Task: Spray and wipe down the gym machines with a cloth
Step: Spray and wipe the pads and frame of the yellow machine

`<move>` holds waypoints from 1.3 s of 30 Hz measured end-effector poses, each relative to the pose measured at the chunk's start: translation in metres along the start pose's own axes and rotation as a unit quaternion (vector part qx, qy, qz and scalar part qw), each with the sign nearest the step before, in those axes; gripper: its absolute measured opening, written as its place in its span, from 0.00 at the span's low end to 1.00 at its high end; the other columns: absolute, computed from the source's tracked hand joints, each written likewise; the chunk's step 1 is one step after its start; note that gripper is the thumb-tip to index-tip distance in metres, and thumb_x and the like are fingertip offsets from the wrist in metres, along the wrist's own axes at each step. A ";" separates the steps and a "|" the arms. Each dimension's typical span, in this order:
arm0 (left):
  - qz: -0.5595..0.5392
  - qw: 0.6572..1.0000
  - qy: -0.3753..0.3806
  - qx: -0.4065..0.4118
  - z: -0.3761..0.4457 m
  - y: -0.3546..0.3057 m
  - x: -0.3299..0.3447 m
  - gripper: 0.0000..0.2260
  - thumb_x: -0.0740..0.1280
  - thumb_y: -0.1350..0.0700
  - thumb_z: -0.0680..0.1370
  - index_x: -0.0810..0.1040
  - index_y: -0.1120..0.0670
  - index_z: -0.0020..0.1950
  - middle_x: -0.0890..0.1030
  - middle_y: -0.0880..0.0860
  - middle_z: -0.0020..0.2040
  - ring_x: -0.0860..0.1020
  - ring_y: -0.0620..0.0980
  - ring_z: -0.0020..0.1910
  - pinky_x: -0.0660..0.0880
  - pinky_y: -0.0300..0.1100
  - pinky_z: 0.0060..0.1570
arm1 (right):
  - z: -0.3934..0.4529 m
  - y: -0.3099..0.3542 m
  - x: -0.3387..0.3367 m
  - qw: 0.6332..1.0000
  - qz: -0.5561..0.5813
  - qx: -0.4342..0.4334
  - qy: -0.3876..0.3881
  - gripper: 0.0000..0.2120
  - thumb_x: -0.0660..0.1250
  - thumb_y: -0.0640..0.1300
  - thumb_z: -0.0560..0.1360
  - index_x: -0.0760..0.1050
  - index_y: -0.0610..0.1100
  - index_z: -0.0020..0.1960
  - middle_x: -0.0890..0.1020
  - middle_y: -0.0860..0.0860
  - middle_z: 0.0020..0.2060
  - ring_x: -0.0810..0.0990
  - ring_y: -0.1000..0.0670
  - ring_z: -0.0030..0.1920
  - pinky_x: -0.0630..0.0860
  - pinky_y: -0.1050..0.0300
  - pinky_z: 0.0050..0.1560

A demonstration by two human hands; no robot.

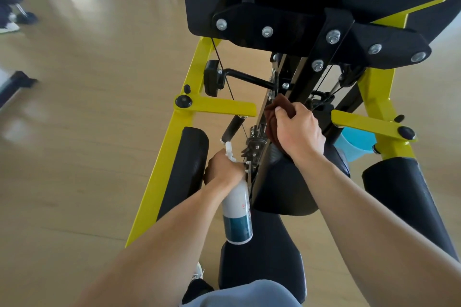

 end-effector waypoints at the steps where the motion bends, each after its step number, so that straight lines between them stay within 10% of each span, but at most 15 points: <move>1: 0.004 1.000 0.007 0.002 -0.002 -0.001 0.000 0.02 0.66 0.55 0.77 0.74 0.50 0.45 0.77 0.50 0.39 0.77 0.49 0.37 0.70 0.40 0.35 | 0.000 0.000 0.001 1.000 -0.003 -0.001 0.001 0.16 0.58 0.58 0.84 0.77 0.51 0.63 0.74 0.53 0.46 0.72 0.47 0.47 0.65 0.53 0.51; 9: 0.015 0.970 -0.131 0.206 -0.064 -0.120 -0.103 0.05 0.71 0.54 0.75 0.79 0.55 0.45 0.79 0.50 0.36 0.79 0.51 0.34 0.77 0.46 0.35 | 0.000 0.002 0.004 0.999 0.013 -0.042 0.001 0.16 0.57 0.60 0.83 0.75 0.52 0.63 0.81 0.50 0.52 0.76 0.47 0.49 0.75 0.43 0.60; 13: -0.115 0.911 -0.188 0.349 -0.097 -0.215 -0.198 0.08 0.73 0.60 0.74 0.86 0.52 0.52 0.85 0.46 0.39 0.80 0.35 0.33 0.73 0.26 0.35 | -0.002 0.001 0.006 0.998 0.036 -0.045 0.007 0.18 0.57 0.61 0.83 0.75 0.52 0.64 0.81 0.51 0.52 0.80 0.45 0.52 0.76 0.38 0.64; 19: 0.002 0.916 -0.132 0.379 -0.038 -0.224 -0.206 0.10 0.69 0.61 0.75 0.86 0.52 0.52 0.87 0.51 0.48 0.84 0.47 0.49 0.79 0.40 0.57 | -0.005 0.006 0.012 0.999 -0.016 -0.023 0.032 0.17 0.56 0.61 0.83 0.75 0.52 0.61 0.81 0.51 0.50 0.79 0.46 0.47 0.77 0.45 0.57; 22: 0.197 0.920 -0.008 0.339 0.010 -0.215 -0.168 0.12 0.68 0.59 0.74 0.85 0.53 0.56 0.85 0.53 0.56 0.82 0.53 0.52 0.79 0.50 0.58 | -0.011 0.021 0.023 0.987 0.160 0.010 0.014 0.16 0.58 0.62 0.83 0.74 0.53 0.61 0.83 0.52 0.51 0.83 0.47 0.50 0.82 0.41 0.55; 26: 0.434 0.855 0.112 0.261 0.037 -0.188 -0.134 0.09 0.65 0.56 0.72 0.77 0.56 0.51 0.80 0.56 0.44 0.78 0.54 0.39 0.74 0.47 0.36 | -0.055 0.020 0.082 0.831 0.524 0.173 -0.072 0.06 0.59 0.56 0.85 0.75 0.61 0.56 0.85 0.51 0.53 0.85 0.48 0.55 0.81 0.44 0.58; 29: 0.438 0.844 0.154 0.266 0.058 -0.172 -0.122 0.17 0.65 0.58 0.72 0.79 0.53 0.60 0.81 0.56 0.51 0.80 0.56 0.46 0.81 0.52 0.48 | -0.078 -0.005 0.151 0.730 0.590 0.313 -0.146 0.06 0.59 0.59 0.85 0.73 0.69 0.54 0.82 0.50 0.60 0.83 0.45 0.59 0.82 0.43 0.58; 33: 0.446 0.830 0.194 0.273 0.076 -0.156 -0.101 0.16 0.67 0.59 0.74 0.78 0.54 0.62 0.79 0.55 0.47 0.79 0.54 0.43 0.75 0.46 0.40 | -0.040 -0.023 0.201 0.608 0.702 0.330 -0.171 0.09 0.57 0.51 0.87 0.75 0.57 0.61 0.81 0.42 0.57 0.82 0.42 0.49 0.82 0.44 0.47; 36: 0.465 0.813 0.194 0.291 0.078 -0.152 -0.086 0.05 0.66 0.59 0.77 0.74 0.57 0.51 0.76 0.55 0.41 0.75 0.52 0.36 0.68 0.43 0.33 | -0.010 -0.020 0.213 0.623 0.716 0.287 -0.126 0.13 0.59 0.43 0.85 0.74 0.50 0.67 0.81 0.39 0.51 0.81 0.38 0.48 0.79 0.38 0.52; 39: 0.475 0.807 0.186 0.298 0.081 -0.157 -0.084 0.06 0.67 0.59 0.76 0.71 0.56 0.50 0.74 0.54 0.40 0.73 0.51 0.35 0.66 0.43 0.32 | 0.004 -0.017 0.222 0.762 0.608 0.222 -0.006 0.31 0.71 0.42 0.73 0.69 0.59 0.74 0.83 0.44 0.60 0.83 0.40 0.58 0.82 0.40 0.53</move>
Point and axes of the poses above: each hand's wrist, its own z-axis towards the middle knuckle, its own x-axis out of the palm, y = z × x, the point moved 9 cm from there along z, towards the middle knuckle
